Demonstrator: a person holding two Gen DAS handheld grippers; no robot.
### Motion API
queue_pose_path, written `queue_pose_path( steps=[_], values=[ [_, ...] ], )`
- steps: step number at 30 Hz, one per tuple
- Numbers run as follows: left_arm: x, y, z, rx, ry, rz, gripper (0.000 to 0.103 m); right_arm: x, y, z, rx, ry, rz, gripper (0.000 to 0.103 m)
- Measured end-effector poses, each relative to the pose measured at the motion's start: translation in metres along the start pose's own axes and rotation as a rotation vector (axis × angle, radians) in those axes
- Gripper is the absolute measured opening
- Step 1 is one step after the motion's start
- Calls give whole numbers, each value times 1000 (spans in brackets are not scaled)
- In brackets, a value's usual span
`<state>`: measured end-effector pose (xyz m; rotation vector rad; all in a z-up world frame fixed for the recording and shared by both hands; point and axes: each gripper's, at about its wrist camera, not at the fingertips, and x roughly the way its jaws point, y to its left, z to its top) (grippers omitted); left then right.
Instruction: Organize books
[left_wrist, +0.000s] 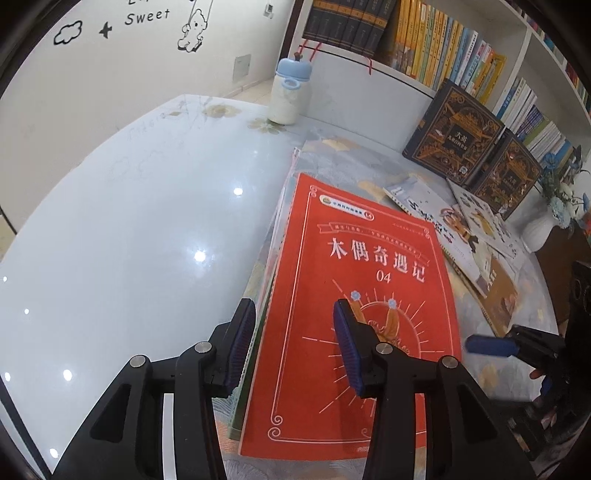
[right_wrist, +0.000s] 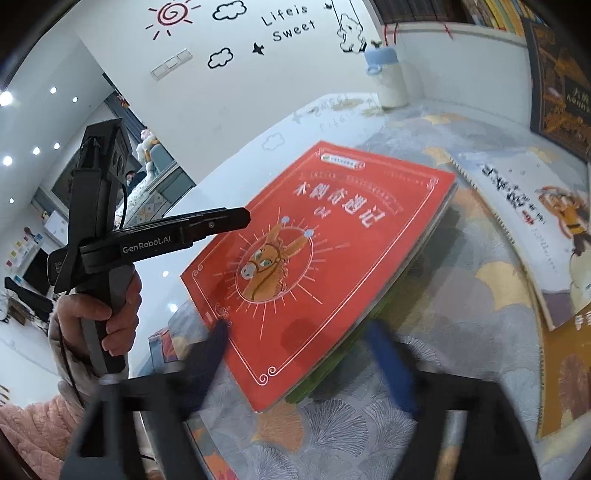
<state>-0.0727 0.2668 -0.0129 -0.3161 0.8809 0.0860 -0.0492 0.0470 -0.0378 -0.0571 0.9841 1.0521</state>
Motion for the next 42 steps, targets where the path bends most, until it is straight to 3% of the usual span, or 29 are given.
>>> queue_pose_path(
  steps=[12, 21, 27, 31, 33, 37, 40, 42],
  values=[
    [-11, -43, 4, 38, -19, -47, 43, -44, -36, -16, 101, -73, 0, 83],
    [-5, -127, 11, 103, -18, -129, 43, -126, -95, -45, 202, -199, -118, 83],
    [7, -186, 18, 101, -17, -175, 43, -185, -162, -56, 299, -291, -172, 83],
    [30, -236, 43, 94, 9, -251, 43, -204, -211, -52, 360, -325, -206, 83],
    [42, -256, 55, 101, 1, -241, 43, -211, -238, -49, 394, -341, -218, 83],
    [84, -284, 73, 75, 19, -211, 43, -215, -277, -43, 465, -380, -154, 83],
    [121, -292, 85, 21, 47, -259, 43, -213, -305, -35, 502, -418, -179, 83],
    [143, -300, 90, 17, 37, -236, 43, -210, -318, -33, 527, -430, -197, 83]
  ],
)
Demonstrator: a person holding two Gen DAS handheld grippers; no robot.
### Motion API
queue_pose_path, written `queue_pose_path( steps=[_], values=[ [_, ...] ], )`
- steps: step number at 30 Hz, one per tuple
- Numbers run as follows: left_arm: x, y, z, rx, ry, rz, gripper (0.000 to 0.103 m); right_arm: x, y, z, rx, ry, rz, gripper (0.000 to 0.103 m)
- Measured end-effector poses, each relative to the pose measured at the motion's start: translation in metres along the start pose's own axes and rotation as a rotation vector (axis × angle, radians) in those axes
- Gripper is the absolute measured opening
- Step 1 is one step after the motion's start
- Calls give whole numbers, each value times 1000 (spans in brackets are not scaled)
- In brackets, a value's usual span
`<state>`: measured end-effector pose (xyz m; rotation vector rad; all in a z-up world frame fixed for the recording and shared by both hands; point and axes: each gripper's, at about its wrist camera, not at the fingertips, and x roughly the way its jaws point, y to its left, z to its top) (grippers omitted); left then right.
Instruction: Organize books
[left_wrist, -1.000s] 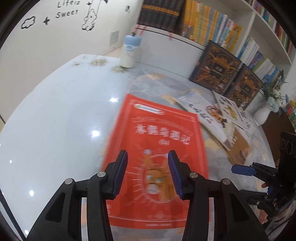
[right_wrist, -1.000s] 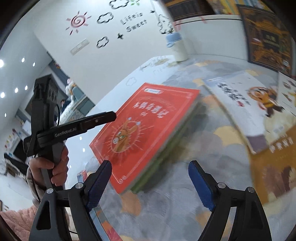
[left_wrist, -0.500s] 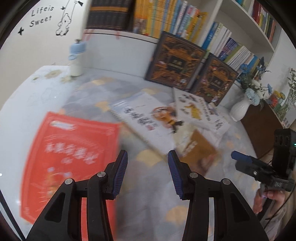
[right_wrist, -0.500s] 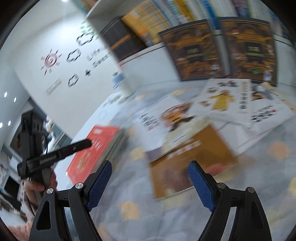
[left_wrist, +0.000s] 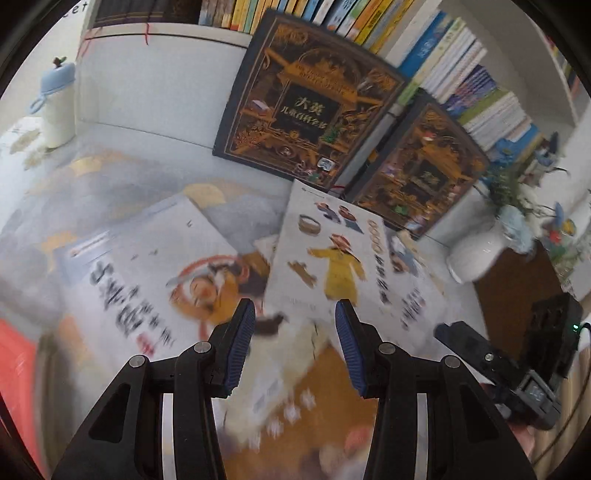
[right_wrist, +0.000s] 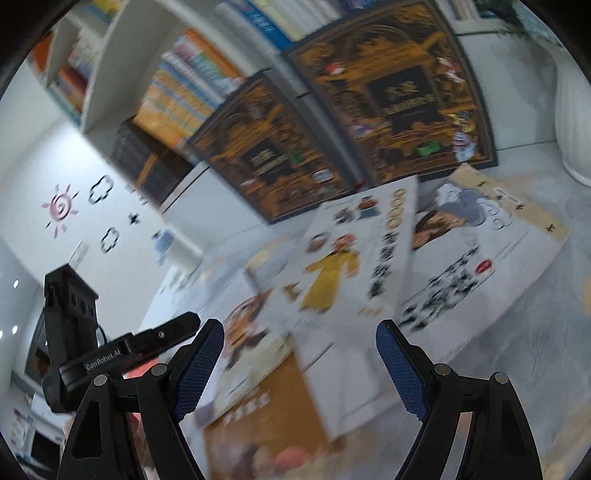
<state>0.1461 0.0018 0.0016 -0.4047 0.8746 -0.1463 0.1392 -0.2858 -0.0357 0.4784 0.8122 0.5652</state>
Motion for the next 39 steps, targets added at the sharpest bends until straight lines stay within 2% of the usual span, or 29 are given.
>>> queue_pose_path(
  steps=[6, 8, 9, 12, 13, 16, 19, 23, 39],
  values=[
    [49, -2, 0, 13, -3, 10, 43, 29, -37, 10, 47, -26, -32, 83],
    [62, -3, -5, 29, 6, 27, 43, 39, -50, 8, 73, -12, -1, 84],
    [65, -4, -7, 45, -3, 23, 43, 38, -53, 9, 69, -33, 22, 84],
    [66, -13, -9, 128, -9, 44, 44, 40, -58, 12, 72, -36, 58, 84],
    [66, -15, -10, 141, -6, 28, 46, 40, -57, 11, 62, -39, 65, 84],
    [69, -15, -11, 151, 0, -18, 46, 43, -49, 7, -3, -26, 87, 88],
    [69, -15, -13, 160, -5, -19, 47, 44, -43, 3, -40, -28, 70, 92],
    [68, -12, -14, 139, -11, -36, 47, 41, -49, 2, -15, -41, 101, 92],
    [68, -11, -15, 118, -13, -51, 50, 41, -50, 0, -22, -36, 94, 92]
  ],
)
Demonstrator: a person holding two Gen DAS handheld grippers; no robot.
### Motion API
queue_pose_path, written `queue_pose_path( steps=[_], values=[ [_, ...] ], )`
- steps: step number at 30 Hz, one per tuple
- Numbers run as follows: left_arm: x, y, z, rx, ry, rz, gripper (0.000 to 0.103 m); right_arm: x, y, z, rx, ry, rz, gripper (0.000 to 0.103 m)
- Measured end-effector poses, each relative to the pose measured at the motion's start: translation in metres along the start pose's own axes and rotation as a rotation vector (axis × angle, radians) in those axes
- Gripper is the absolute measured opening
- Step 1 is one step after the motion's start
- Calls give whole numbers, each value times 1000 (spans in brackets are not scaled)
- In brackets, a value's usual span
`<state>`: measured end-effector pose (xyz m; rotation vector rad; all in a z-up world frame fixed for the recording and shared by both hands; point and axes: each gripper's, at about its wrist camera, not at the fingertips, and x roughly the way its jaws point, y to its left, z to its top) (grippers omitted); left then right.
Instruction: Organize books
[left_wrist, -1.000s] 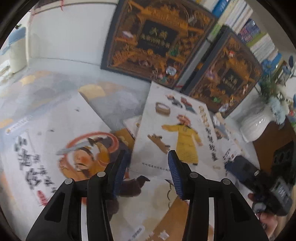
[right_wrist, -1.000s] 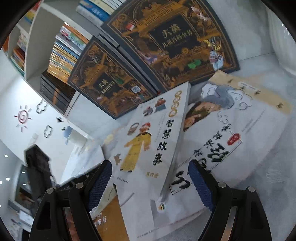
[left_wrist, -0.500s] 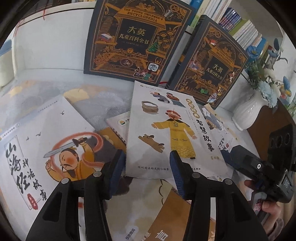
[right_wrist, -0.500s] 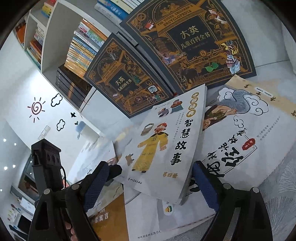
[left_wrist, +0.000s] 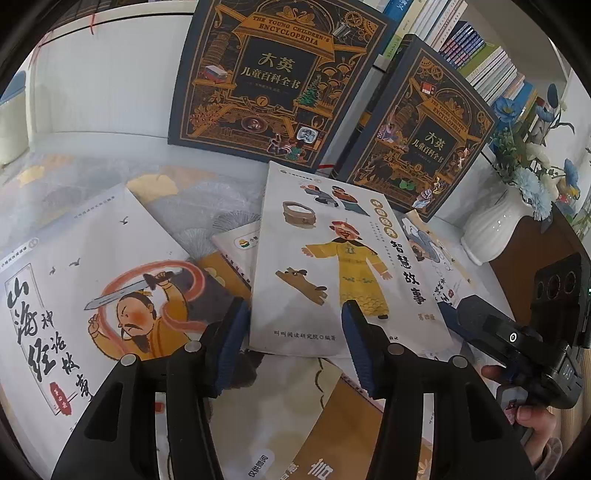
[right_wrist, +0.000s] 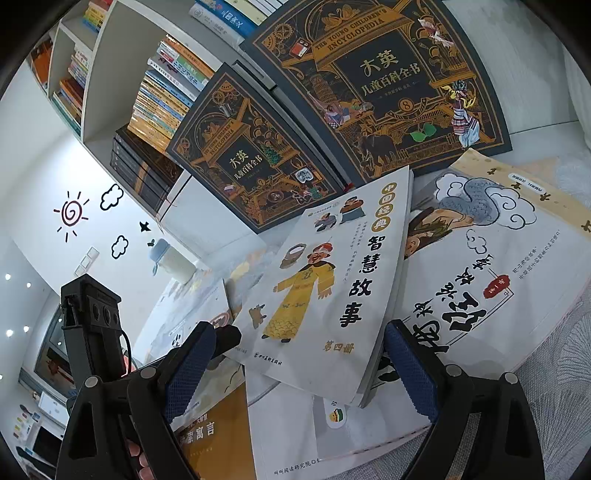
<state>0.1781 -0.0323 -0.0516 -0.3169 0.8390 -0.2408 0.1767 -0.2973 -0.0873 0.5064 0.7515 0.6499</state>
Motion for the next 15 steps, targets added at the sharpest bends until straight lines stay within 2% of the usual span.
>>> queue_pose_path(
  steps=[15],
  values=[
    [1, -2, -1, 13, 4, 3, 53, 3, 2, 0, -6, 5, 3, 95]
  ],
)
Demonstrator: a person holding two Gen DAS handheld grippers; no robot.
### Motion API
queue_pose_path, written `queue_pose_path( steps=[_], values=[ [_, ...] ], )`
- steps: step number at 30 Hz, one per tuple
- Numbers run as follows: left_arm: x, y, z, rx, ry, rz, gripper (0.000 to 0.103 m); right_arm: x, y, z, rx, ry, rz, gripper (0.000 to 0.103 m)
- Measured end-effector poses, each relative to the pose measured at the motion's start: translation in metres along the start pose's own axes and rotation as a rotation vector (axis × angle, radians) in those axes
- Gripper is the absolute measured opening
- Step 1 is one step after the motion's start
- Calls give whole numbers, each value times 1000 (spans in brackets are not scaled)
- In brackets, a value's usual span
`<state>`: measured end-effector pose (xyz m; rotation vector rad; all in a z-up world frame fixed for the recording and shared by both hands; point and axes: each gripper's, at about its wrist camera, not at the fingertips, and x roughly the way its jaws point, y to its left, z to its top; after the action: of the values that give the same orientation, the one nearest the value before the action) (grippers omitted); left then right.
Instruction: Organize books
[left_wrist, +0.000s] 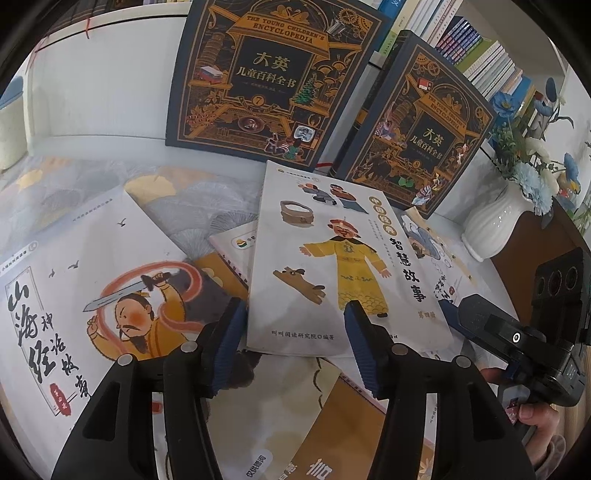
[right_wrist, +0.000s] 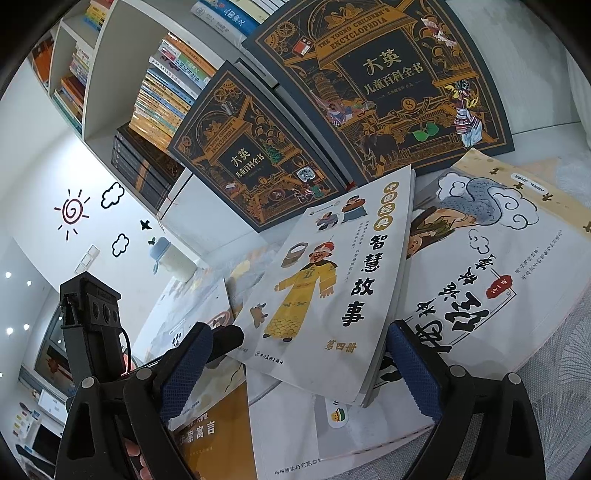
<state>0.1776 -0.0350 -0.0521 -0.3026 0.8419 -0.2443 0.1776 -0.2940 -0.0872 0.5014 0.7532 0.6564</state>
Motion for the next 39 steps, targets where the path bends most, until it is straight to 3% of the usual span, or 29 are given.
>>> queue_pose_path(
  steps=[21, 24, 28, 30, 35, 39],
  values=[
    [0, -3, -4, 15, 5, -2, 54, -1, 1, -2, 2, -2, 8, 98],
    [-3, -15, -10, 75, 22, 37, 55, -4, 4, -4, 1, 6, -14, 99],
    [-14, -31, -26, 159, 51, 97, 55, -7, 24, -15, -84, 57, -109, 99],
    [-25, -31, -34, 169, 68, 85, 55, -13, 30, -23, -93, 72, -119, 99],
    [-69, -21, -68, 195, 127, -9, 55, -44, 39, -55, -5, 118, -6, 99],
    [-115, -16, -103, 208, 160, -72, 55, -67, 63, -95, -17, 162, 27, 99]
  ],
)
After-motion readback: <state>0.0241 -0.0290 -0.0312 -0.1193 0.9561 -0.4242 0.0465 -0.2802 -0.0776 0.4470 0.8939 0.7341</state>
